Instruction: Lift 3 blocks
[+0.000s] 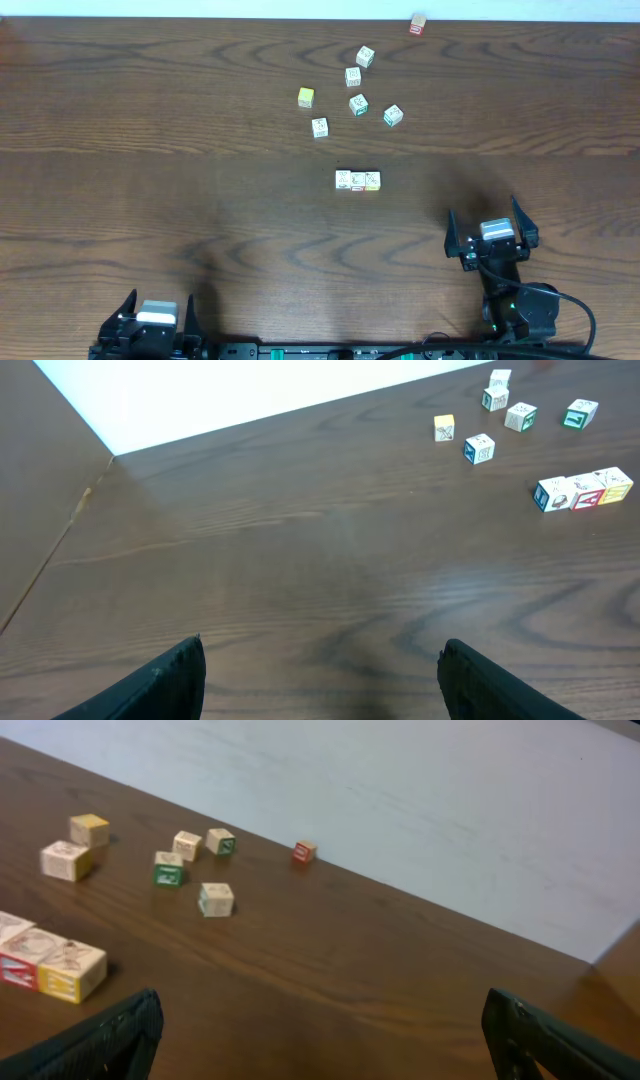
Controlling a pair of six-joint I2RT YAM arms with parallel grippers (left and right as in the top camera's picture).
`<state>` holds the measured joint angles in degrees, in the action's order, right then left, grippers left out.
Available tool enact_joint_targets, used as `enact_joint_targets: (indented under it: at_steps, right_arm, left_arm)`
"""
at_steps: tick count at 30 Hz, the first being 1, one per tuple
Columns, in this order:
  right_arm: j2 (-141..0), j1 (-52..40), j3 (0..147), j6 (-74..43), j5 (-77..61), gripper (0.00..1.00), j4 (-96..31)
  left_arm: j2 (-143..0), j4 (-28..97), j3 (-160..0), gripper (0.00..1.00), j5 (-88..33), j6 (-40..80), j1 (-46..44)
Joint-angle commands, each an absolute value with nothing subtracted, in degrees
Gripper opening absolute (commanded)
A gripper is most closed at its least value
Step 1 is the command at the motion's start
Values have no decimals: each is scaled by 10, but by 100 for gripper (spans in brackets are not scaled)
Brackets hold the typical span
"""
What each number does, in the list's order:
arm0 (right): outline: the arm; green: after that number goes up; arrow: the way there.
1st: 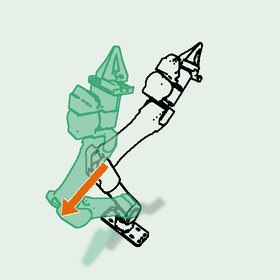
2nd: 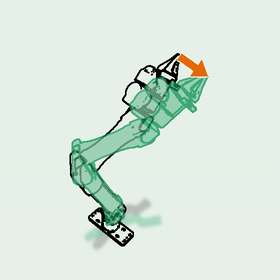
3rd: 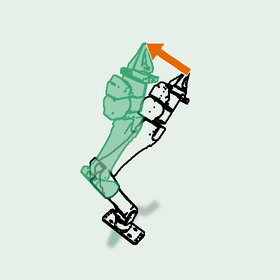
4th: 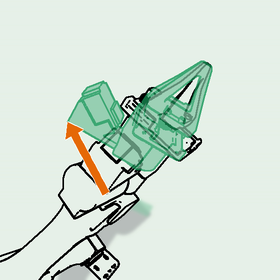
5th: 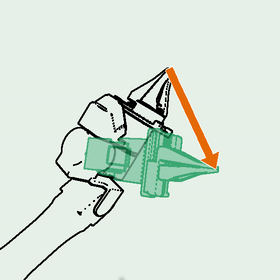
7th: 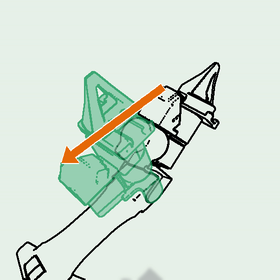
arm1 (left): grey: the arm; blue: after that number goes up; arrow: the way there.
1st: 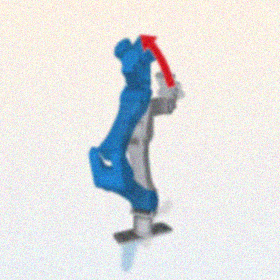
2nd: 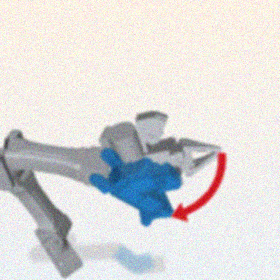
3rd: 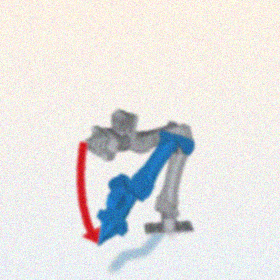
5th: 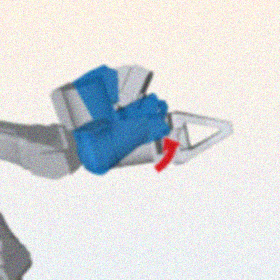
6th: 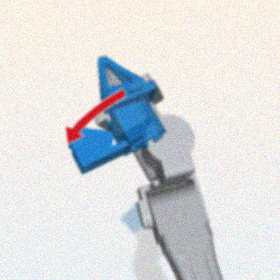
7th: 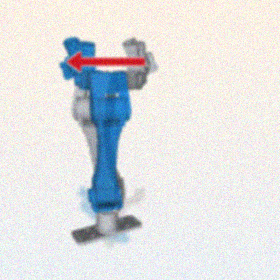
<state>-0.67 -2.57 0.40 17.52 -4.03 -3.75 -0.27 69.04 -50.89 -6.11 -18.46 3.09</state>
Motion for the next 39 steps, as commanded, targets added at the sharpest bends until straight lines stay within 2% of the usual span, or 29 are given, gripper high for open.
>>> enact_joint_targets:
  at_steps: [1,29,32,39]
  right_arm:
    - [-3,-11,3,148,-31,99,-41]
    - [-3,-11,3,143,-31,99,-41]
    - [-3,-11,3,143,-31,99,-41]
    - [-3,-11,3,143,-31,99,-41]
  left_arm:
    - [-2,690,-508,75,-69,-194,28]
    - [-2,688,-508,75,-69,-195,28]
    - [-2,641,-503,75,-108,-194,28]
    - [-2,354,-363,75,-115,-194,28]
